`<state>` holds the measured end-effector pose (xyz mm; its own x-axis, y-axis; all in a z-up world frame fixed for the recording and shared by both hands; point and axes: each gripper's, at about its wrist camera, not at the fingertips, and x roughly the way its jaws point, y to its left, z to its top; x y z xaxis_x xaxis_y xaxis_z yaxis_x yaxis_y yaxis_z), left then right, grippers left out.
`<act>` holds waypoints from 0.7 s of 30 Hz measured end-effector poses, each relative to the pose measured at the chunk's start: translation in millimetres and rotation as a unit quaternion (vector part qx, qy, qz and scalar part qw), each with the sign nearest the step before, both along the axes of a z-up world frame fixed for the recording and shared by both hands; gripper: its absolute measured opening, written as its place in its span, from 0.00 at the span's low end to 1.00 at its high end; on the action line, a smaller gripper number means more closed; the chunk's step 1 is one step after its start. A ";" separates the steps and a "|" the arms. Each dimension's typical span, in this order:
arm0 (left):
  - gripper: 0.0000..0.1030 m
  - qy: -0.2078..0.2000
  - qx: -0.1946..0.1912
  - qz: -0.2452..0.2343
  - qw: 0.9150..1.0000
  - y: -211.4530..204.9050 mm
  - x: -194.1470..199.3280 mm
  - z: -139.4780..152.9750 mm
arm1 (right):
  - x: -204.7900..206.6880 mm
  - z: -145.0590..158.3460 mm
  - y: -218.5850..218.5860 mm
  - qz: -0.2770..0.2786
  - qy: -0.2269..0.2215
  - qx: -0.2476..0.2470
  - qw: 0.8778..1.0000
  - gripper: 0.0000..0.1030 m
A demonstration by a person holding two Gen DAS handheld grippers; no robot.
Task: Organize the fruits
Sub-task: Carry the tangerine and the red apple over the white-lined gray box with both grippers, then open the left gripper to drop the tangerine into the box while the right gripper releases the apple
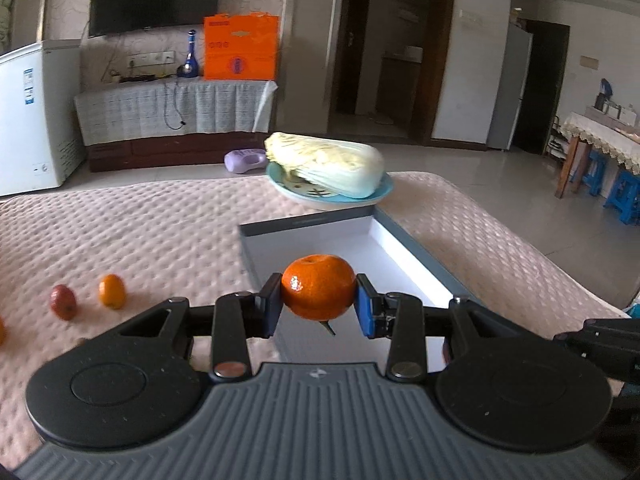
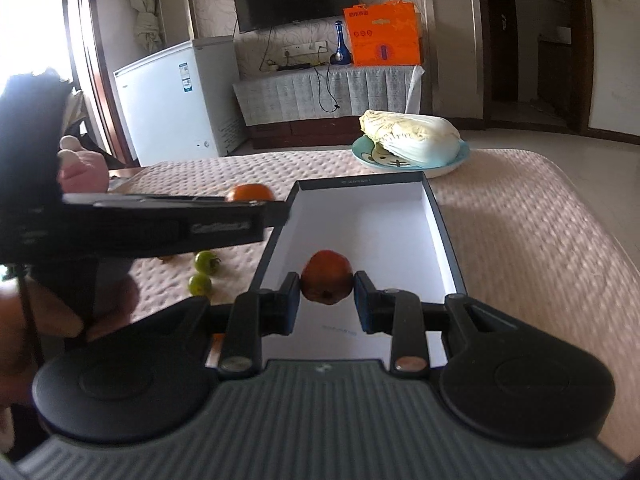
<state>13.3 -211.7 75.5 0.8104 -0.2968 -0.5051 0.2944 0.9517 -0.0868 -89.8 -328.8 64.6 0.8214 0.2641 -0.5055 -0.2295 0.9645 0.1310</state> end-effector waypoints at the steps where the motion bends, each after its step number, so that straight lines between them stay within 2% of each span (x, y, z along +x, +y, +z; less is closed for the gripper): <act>1: 0.42 0.002 0.000 -0.003 1.000 -3.5 3.0 -1.8 | 0.4 -0.5 -0.2 0.000 0.001 0.000 1.000 0.31; 12: 0.42 0.020 0.004 -0.038 0.999 -42.3 35.9 -23.4 | 3.6 -7.3 -2.9 -0.014 0.016 -0.009 1.000 0.31; 16: 0.43 0.036 0.012 -0.040 0.998 -49.2 43.7 -32.4 | 5.3 -8.9 -4.6 -0.018 0.020 -0.006 1.000 0.31; 18: 0.44 0.031 0.006 -0.042 0.999 -47.9 43.1 -31.4 | 5.7 -9.5 -3.7 -0.017 0.021 -0.004 1.000 0.31; 20: 0.56 0.025 0.003 -0.041 0.999 -46.5 42.9 -31.3 | 6.2 -10.4 -2.5 -0.016 0.021 -0.004 1.000 0.31; 21: 0.59 0.023 0.002 -0.040 0.999 -45.0 41.2 -30.9 | 6.4 -10.6 -2.1 -0.017 0.021 -0.004 1.000 0.31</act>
<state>54.5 -256.7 44.6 0.7605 -0.3581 -0.5417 0.3656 0.9256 -0.0986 -83.3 -331.0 54.0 0.8080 0.2328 -0.5413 -0.1913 0.9725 0.1326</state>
